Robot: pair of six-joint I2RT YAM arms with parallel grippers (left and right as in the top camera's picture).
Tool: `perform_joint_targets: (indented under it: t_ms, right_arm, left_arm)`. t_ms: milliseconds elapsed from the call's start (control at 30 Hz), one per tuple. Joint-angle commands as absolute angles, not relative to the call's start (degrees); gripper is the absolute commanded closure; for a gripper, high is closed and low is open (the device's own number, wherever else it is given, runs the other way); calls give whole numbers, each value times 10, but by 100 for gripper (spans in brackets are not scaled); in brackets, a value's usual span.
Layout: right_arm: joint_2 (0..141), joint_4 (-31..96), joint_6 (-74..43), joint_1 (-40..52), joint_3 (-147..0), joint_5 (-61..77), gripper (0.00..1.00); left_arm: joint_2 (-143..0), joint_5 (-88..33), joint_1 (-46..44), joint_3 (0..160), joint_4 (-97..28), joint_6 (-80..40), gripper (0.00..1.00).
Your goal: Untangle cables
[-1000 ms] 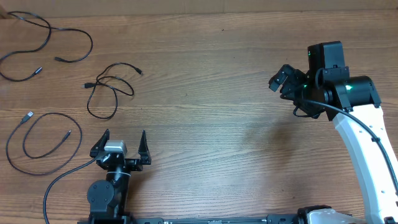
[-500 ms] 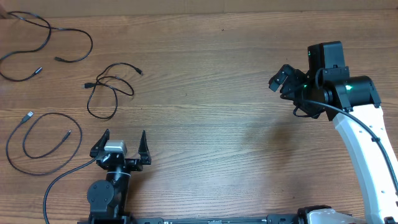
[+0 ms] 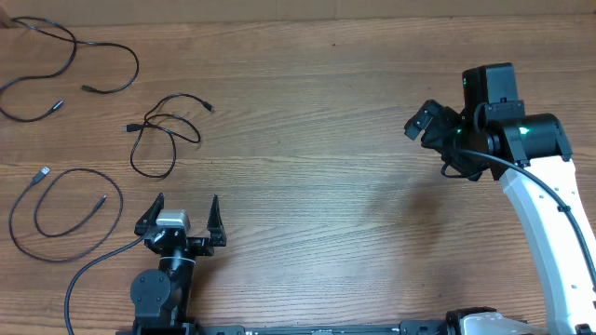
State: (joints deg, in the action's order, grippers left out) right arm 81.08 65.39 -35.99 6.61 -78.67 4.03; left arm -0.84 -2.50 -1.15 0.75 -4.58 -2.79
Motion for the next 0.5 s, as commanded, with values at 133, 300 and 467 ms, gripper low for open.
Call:
perform_joint_targets:
  t_ms: [133,300,467]
  right_arm:
    - [783,650,-355,63,-787,35,0]
    - [714,611,-355,63,-748,35,0]
    - [582,528,-355,63,-654,35,0]
  left_arm:
    - [-3,-19,-14,3,-44,-17,0]
    - [-3,-19,-14,3,-44,-17,0]
    - [-3,-19,-14,3,-44,-17,0]
